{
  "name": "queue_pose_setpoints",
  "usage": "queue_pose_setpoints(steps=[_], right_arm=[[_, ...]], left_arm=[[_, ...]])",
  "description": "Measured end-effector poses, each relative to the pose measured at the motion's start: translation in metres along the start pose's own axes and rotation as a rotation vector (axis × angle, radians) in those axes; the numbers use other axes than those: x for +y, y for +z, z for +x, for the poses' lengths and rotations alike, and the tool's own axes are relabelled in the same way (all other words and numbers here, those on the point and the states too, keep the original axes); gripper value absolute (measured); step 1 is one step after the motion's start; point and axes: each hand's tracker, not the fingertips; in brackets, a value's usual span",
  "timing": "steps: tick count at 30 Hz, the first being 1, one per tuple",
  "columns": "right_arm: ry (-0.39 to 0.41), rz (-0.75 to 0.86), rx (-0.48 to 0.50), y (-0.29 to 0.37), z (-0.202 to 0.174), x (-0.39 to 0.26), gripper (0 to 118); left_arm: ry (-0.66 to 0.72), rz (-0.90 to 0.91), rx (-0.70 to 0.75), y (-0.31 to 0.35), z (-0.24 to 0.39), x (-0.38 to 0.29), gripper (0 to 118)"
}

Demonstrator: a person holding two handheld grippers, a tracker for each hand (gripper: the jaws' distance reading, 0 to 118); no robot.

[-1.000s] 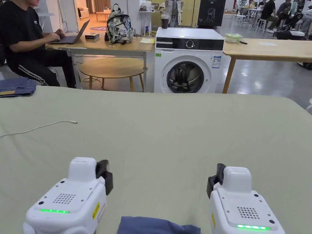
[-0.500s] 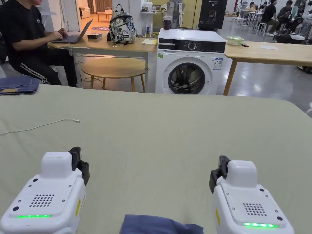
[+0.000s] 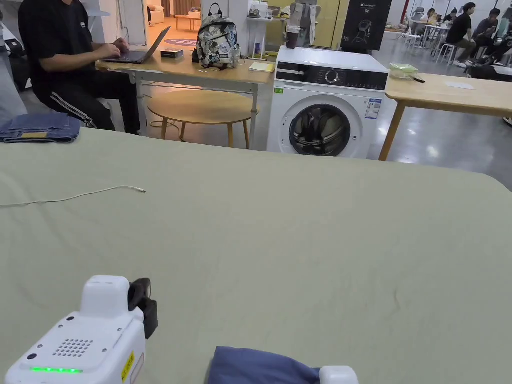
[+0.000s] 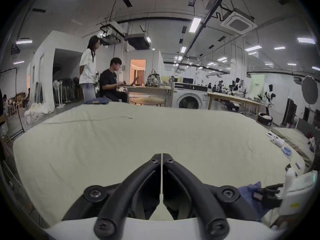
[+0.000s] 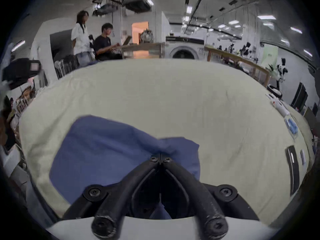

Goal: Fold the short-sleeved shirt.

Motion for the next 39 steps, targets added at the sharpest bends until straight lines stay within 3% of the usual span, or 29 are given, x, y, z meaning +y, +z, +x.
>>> queue_pose_setpoints(steps=[3, 6, 9, 12, 14, 16, 21, 27, 29, 30, 31, 34, 39], right_arm=[[-0.038, -0.013, -0.001, -0.012, 0.003, 0.001, 0], [0.011, -0.008, -0.026, -0.012, -0.004, 0.003, 0], [-0.003, -0.009, -0.018, -0.013, -0.001, 0.0, 0], [-0.018, -0.014, -0.007, -0.013, 0.002, 0.002, 0], [-0.032, -0.022, 0.0, -0.014, 0.004, 0.004, 0], [-0.048, -0.026, 0.008, -0.013, 0.006, 0.004, 0], [-0.052, -0.029, 0.02, -0.013, 0.008, 0.004, 0], [-0.067, -0.03, 0.036, -0.017, 0.012, 0.001, 0], [-0.067, -0.03, 0.039, -0.017, 0.012, 0.001, 0], [-0.065, -0.029, 0.039, -0.018, 0.013, 0.0, 0], [-0.064, -0.028, 0.038, -0.019, 0.013, -0.001, 0], [-0.06, -0.025, 0.038, -0.02, 0.013, -0.003, 0], [-0.032, -0.016, 0.027, -0.018, 0.01, -0.004, 0]], left_arm=[[0.021, -0.052, -0.037, 0.002, -0.002, -0.014, 0], [0.032, -0.142, -0.093, -0.001, -0.003, -0.029, 0], [0.089, -0.273, -0.178, -0.009, -0.004, -0.037, 0], [0.178, -0.412, -0.291, -0.028, -0.011, -0.044, 18], [0.233, -0.507, -0.371, -0.042, -0.015, -0.049, 49], [0.297, -0.596, -0.449, -0.052, -0.014, -0.052, 69], [0.557, -0.766, -0.68, -0.084, -0.018, -0.079, 77], [0.752, -0.859, -0.879, -0.111, 0.001, -0.108, 72], [0.724, -0.855, -0.873, -0.113, 0.007, -0.113, 37], [0.681, -0.855, -0.859, -0.112, 0.012, -0.112, 27], [0.617, -0.873, -0.805, -0.113, 0.013, -0.114, 27], [0.736, -0.878, -0.86, -0.109, 0.008, -0.111, 22], [0.712, -0.847, -0.861, -0.114, 0.023, -0.107, 18]])
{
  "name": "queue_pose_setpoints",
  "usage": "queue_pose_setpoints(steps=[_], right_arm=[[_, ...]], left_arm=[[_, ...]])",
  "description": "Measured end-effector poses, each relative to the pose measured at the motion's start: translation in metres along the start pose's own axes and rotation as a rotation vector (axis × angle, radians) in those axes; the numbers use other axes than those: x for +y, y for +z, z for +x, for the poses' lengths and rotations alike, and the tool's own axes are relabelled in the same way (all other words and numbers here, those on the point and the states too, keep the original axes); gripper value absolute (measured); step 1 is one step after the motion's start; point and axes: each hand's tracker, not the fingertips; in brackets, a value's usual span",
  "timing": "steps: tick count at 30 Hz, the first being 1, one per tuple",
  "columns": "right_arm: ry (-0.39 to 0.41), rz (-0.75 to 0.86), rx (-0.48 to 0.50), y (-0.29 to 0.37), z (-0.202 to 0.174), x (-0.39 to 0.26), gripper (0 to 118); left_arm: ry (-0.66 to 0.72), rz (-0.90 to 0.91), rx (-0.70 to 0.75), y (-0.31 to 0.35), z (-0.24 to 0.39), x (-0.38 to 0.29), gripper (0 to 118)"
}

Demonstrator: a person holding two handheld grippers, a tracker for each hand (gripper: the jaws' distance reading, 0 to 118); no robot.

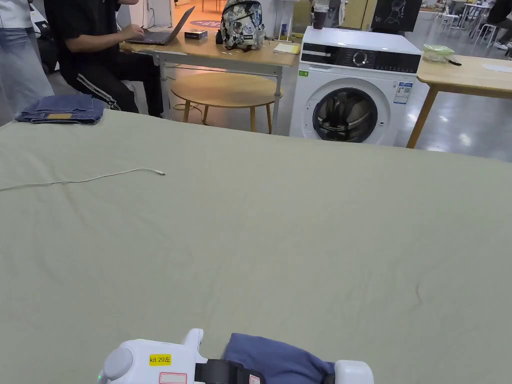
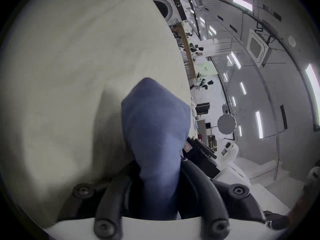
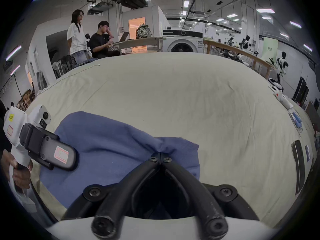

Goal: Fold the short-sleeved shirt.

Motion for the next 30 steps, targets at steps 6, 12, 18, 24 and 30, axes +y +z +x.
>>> queue_pose_setpoints(steps=[6, 12, 18, 24, 30], right_arm=[[0.027, -0.001, -0.008, 0.003, -0.002, 0.001, 0], [0.027, 0.009, 0.001, 0.017, -0.006, 0.011, 0], [0.052, 0.089, 0.0, 0.03, -0.013, 0.032, 0], [0.041, 0.258, -0.004, 0.042, -0.016, 0.071, 0], [0.062, 0.331, -0.002, 0.046, -0.028, 0.104, 0]], left_arm=[[-0.032, 0.002, -0.03, 0.009, -0.003, 0.005, 15], [-0.086, 0.001, -0.013, 0.014, 0.029, 0.009, 15], [-0.093, 0.039, 0.022, 0.065, 0.009, 0.02, 15], [-0.082, 0.106, 0.101, 0.117, 0.022, 0.015, 15], [-0.089, 0.185, 0.217, 0.197, 0.008, 0.036, 15]])
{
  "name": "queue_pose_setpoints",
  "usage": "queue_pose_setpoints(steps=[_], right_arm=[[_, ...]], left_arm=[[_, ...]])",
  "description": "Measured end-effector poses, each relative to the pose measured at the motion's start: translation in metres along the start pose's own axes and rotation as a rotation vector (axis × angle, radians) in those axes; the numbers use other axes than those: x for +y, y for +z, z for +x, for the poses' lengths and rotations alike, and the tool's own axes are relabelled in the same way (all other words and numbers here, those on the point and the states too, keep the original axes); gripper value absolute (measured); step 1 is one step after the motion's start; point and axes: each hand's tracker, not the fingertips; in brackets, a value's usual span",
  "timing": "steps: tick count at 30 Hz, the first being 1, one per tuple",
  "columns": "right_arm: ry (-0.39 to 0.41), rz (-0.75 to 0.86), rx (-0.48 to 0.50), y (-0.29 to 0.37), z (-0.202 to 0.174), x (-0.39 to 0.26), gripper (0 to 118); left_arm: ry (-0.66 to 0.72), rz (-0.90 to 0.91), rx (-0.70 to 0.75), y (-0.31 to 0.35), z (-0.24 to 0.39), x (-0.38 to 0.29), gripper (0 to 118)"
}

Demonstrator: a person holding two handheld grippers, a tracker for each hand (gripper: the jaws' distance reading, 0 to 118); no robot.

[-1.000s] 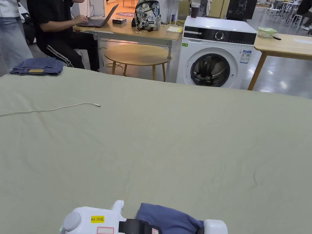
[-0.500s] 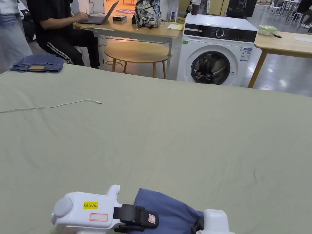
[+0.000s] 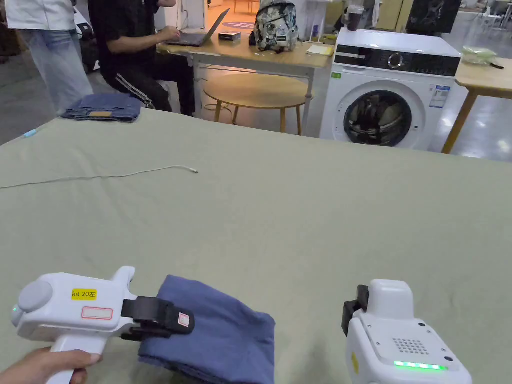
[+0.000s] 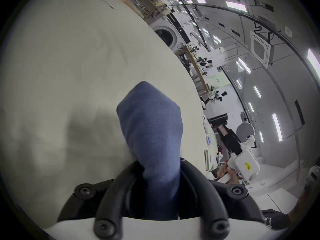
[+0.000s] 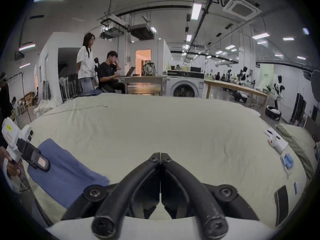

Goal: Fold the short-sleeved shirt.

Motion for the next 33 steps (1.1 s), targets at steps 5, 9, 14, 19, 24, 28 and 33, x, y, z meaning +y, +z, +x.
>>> queue_pose_setpoints(steps=[5, 9, 14, 19, 24, 28, 33], right_arm=[[0.026, 0.018, 0.02, -0.006, -0.014, 0.012, 0], [0.031, 0.011, 0.044, -0.01, -0.024, 0.014, 0], [0.044, 0.001, 0.055, -0.014, -0.033, 0.013, 0], [0.05, -0.012, 0.061, -0.017, -0.039, 0.013, 0], [0.06, -0.034, 0.064, -0.021, -0.045, 0.01, 0], [0.058, -0.044, 0.064, -0.025, -0.049, 0.009, 0], [0.06, -0.055, 0.068, -0.028, -0.053, 0.009, 0]], left_arm=[[0.015, 0.075, 0.11, 0.066, 0.0, 0.009, 15], [0.045, 0.105, 0.188, 0.122, -0.03, 0.032, 15], [0.065, 0.123, 0.285, 0.193, -0.066, 0.062, 15], [0.118, 0.155, 0.395, 0.25, -0.07, 0.071, 15], [0.137, 0.148, 0.481, 0.286, -0.071, 0.083, 15], [0.149, 0.144, 0.559, 0.298, -0.079, 0.093, 15], [0.161, 0.147, 0.712, 0.297, -0.096, 0.103, 36]])
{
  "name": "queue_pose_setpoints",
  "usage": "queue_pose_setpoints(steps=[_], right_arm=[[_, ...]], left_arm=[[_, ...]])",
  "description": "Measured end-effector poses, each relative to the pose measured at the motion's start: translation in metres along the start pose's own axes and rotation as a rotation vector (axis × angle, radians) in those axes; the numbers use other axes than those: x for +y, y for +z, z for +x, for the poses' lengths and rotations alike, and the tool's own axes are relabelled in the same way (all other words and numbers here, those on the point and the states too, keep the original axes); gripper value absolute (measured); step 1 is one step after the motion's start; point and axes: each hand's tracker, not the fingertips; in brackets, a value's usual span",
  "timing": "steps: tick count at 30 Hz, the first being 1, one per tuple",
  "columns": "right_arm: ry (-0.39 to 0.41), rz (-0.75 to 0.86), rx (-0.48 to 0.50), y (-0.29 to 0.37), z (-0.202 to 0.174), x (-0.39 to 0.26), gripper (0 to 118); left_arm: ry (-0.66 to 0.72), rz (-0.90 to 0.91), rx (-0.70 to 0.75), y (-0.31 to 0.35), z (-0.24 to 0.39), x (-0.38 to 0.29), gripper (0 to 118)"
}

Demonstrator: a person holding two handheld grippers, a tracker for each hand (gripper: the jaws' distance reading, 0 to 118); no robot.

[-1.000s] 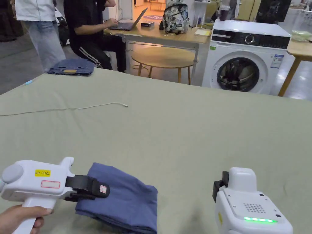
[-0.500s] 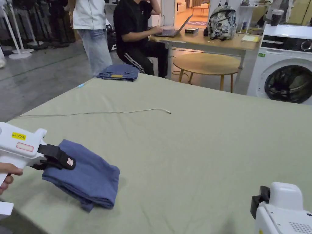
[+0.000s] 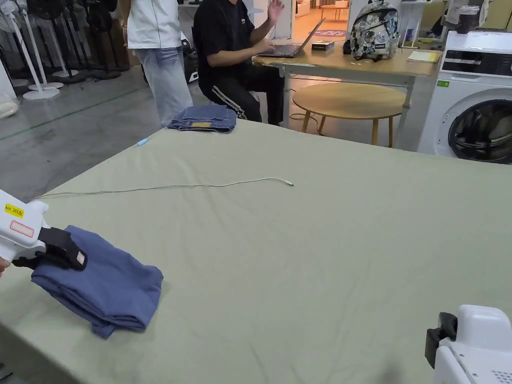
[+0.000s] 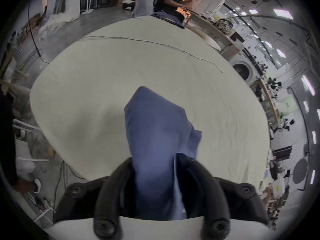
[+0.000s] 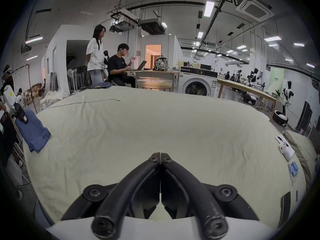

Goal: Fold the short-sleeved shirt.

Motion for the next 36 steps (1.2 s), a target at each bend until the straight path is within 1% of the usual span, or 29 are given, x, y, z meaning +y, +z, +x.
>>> queue_pose_setpoints(steps=[1, 2, 3, 4, 5, 6, 9, 10, 11, 13, 14, 15, 17, 18, 19, 21, 22, 23, 24, 25, 26, 27, 29, 30, 31, 32, 34, 35, 36], right_arm=[[0.002, 0.0, -0.001, 0.0, -0.001, 0.0, 0], [0.004, -0.002, 0.0, -0.001, -0.001, 0.001, 0], [0.004, -0.002, 0.002, -0.001, -0.001, 0.001, 0], [0.003, -0.003, 0.003, -0.002, 0.0, 0.001, 0], [0.003, -0.003, 0.001, -0.002, 0.0, 0.002, 0], [0.005, -0.004, 0.0, -0.002, 0.0, 0.002, 0], [0.006, -0.006, -0.001, -0.004, 0.001, 0.002, 0], [0.006, -0.006, -0.002, -0.004, 0.001, 0.002, 0], [0.005, -0.007, -0.001, -0.004, 0.002, 0.002, 0], [0.005, -0.009, -0.002, -0.005, 0.002, 0.0, 0], [0.006, -0.011, -0.003, -0.006, 0.003, 0.0, 0], [0.004, -0.013, -0.002, -0.006, 0.003, -0.001, 0], [0.001, -0.016, -0.001, -0.005, 0.003, 0.0, 0], [0.001, -0.015, -0.002, -0.005, 0.003, -0.001, 0], [0.0, -0.016, -0.002, -0.004, 0.003, -0.001, 0], [-0.002, -0.016, 0.001, -0.004, 0.004, -0.002, 0], [-0.002, -0.014, 0.0, -0.004, 0.004, -0.002, 0], [-0.002, -0.014, 0.0, -0.004, 0.005, -0.002, 0], [-0.007, -0.012, 0.0, -0.004, 0.006, -0.002, 0], [-0.009, -0.011, 0.0, -0.003, 0.007, -0.002, 0], [-0.011, -0.008, -0.002, -0.003, 0.007, -0.001, 0], [-0.014, -0.006, -0.003, -0.003, 0.009, -0.001, 0], [-0.02, -0.002, -0.006, -0.002, 0.011, 0.0, 0], [-0.022, 0.001, -0.007, -0.001, 0.013, 0.0, 0], [-0.027, 0.006, -0.014, -0.001, 0.015, 0.001, 0], [-0.031, 0.009, -0.017, -0.001, 0.017, 0.001, 0], [-0.046, 0.015, -0.027, 0.0, 0.022, 0.002, 0], [-0.051, 0.019, -0.03, 0.001, 0.025, 0.003, 0], [-0.056, 0.022, -0.035, 0.002, 0.028, 0.003, 0]], left_arm=[[-0.007, 0.023, 0.049, 0.0, -0.002, 0.001, 48], [-0.003, 0.044, 0.069, -0.002, -0.004, 0.002, 51], [0.006, 0.052, 0.091, -0.004, -0.005, 0.004, 60], [0.009, 0.064, 0.122, -0.005, -0.003, 0.004, 73], [0.002, 0.059, 0.16, -0.004, -0.003, 0.003, 74], [-0.029, 0.076, 0.169, -0.005, 0.001, -0.001, 74], [-0.061, 0.111, 0.233, -0.009, 0.007, -0.002, 74], [-0.075, 0.103, 0.217, -0.008, 0.029, -0.017, 74], [-0.138, 0.181, 0.345, -0.005, 0.03, -0.016, 74], [-0.168, 0.198, 0.363, -0.009, 0.038, -0.022, 74], [-0.182, 0.218, 0.399, -0.015, 0.039, -0.017, 74], [-0.227, 0.25, 0.477, -0.015, 0.044, -0.018, 74], [-0.288, 0.279, 0.54, -0.019, 0.057, -0.023, 74], [-0.314, 0.292, 0.555, -0.027, 0.04, -0.01, 73], [-0.34, 0.302, 0.536, -0.03, 0.043, -0.011, 73], [-0.348, 0.341, 0.535, -0.034, 0.052, -0.016, 73], [-0.351, 0.352, 0.527, -0.033, 0.069, -0.031, 73], [-0.355, 0.387, 0.478, -0.035, 0.073, -0.034, 69], [-0.347, 0.394, 0.408, -0.038, 0.077, -0.038, 61], [-0.335, 0.413, 0.356, -0.043, 0.082, -0.044, 47], [-0.327, 0.422, 0.318, -0.043, 0.099, -0.057, 38], [-0.34, 0.405, 0.276, -0.049, 0.108, -0.066, 31], [-0.373, 0.443, 0.246, -0.06, 0.128, -0.082, 18], [-0.414, 0.464, 0.213, -0.065, 0.144, -0.094, 12], [-0.423, 0.463, 0.177, -0.071, 0.158, -0.104, 6], [-0.433, 0.469, 0.169, -0.075, 0.17, -0.111, 3], [-0.435, 0.499, 0.107, -0.079, 0.202, -0.13, 0], [-0.441, 0.517, 0.071, -0.081, 0.214, -0.138, 0], [-0.444, 0.523, 0.065, -0.083, 0.228, -0.144, 0]])
